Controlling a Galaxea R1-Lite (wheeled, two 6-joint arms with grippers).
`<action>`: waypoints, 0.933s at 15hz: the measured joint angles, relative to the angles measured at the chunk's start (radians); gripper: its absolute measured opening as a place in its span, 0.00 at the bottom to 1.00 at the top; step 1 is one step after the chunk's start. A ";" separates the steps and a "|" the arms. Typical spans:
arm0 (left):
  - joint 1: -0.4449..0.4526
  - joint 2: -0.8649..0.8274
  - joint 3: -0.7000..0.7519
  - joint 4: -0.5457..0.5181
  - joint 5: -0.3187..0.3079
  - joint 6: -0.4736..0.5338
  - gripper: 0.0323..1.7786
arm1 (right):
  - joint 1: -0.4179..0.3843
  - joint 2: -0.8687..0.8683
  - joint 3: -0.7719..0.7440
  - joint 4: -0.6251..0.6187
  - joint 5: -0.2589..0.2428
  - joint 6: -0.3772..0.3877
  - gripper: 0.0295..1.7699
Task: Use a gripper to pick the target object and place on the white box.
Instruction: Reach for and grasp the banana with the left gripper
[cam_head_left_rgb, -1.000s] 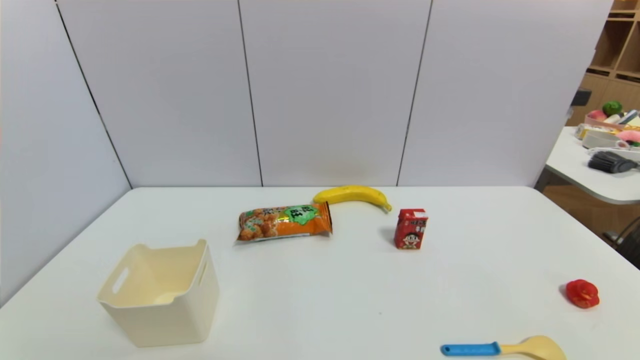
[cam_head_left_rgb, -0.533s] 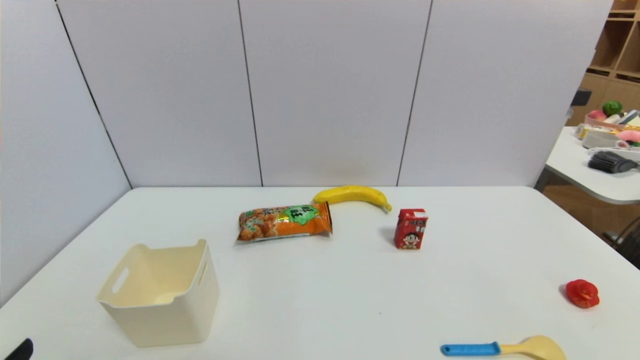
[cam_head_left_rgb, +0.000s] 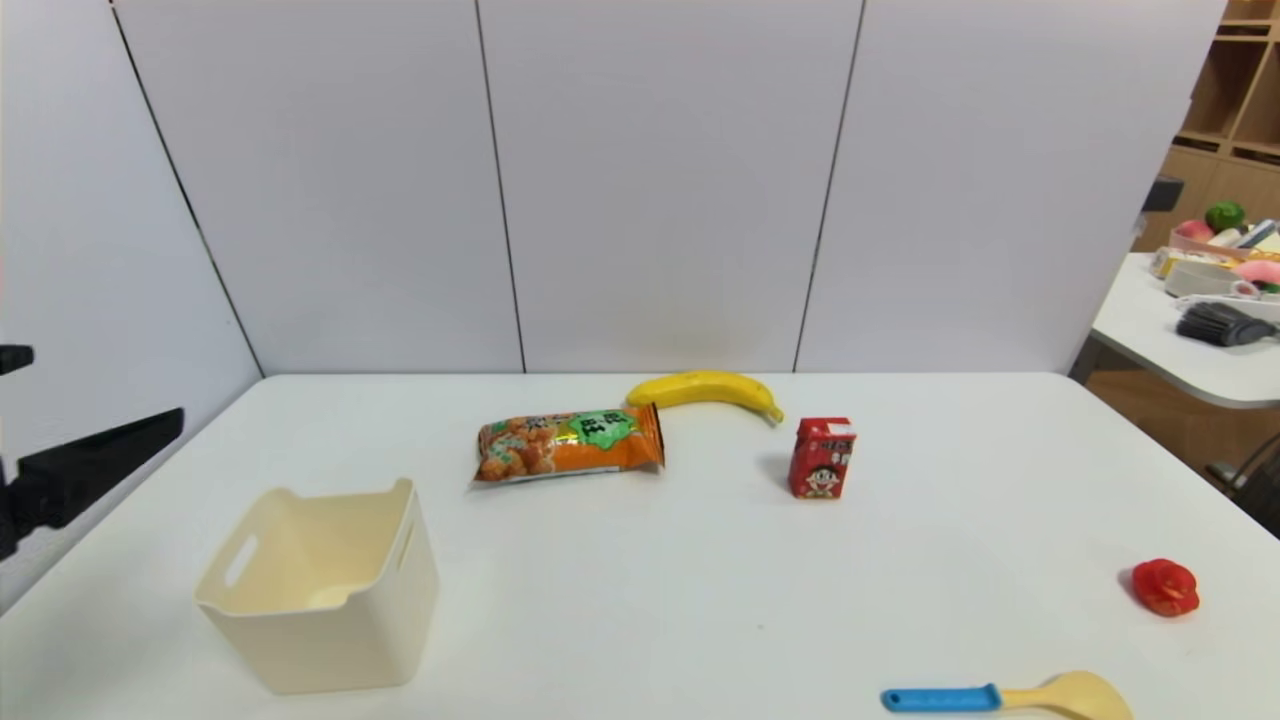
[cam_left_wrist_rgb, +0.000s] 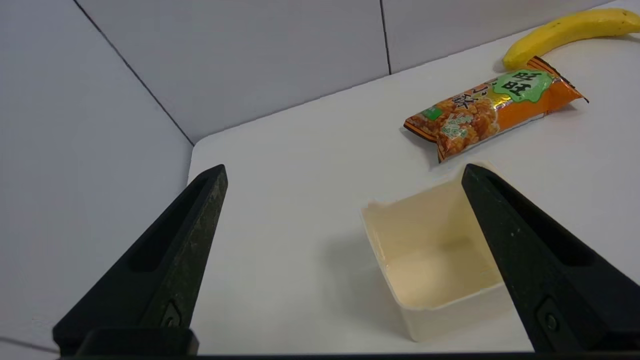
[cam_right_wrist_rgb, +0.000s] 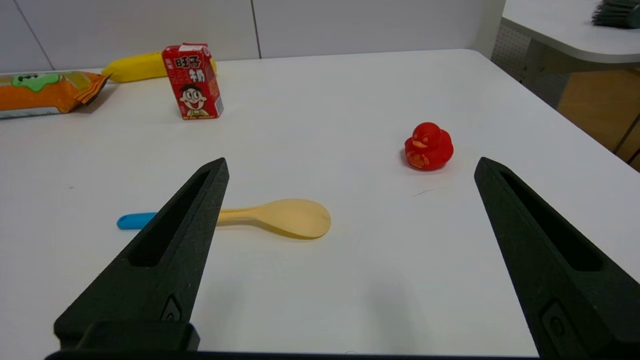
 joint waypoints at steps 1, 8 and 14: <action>-0.020 0.070 -0.046 0.000 -0.005 0.014 0.95 | 0.000 0.000 0.000 0.000 0.000 0.000 0.96; -0.203 0.539 -0.376 0.003 -0.024 0.036 0.95 | 0.000 0.000 0.000 0.000 0.000 0.000 0.96; -0.334 0.871 -0.621 0.000 -0.027 0.036 0.95 | 0.000 0.000 0.000 0.000 0.000 -0.001 0.96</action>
